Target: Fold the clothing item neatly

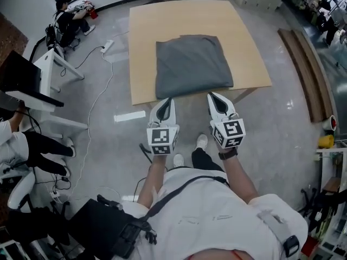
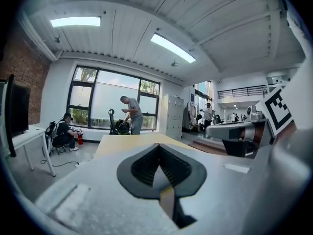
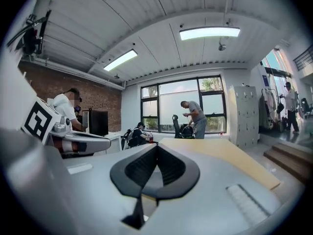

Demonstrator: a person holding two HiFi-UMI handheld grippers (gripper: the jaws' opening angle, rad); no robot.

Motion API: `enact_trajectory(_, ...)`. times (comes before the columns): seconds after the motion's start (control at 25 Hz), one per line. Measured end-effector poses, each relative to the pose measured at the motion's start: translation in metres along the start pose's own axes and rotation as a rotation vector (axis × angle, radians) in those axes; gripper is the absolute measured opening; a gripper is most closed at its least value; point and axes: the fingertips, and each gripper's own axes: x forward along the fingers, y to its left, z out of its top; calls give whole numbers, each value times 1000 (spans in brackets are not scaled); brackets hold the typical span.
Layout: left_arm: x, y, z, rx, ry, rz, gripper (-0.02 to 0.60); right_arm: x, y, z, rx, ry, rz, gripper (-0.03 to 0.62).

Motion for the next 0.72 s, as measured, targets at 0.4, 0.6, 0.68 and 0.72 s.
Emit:
enact_trajectory(0.4, -17, 21, 0, -10, -14, -5, 0, -4, 29, 3, -4, -9, 7, 6)
enact_trajectory(0.6, -11, 12, 12, 6, -28, 21, 0, -2, 9, 11, 11, -23, 8, 6)
enact_trajectory(0.68, -10, 12, 14, 7, -25, 24, 0, -2, 8, 14, 12, -27, 12, 6)
enact_trajectory(0.72, -10, 12, 15, 7, -23, 27, 0, -2, 8, 15, 12, -29, 16, 6)
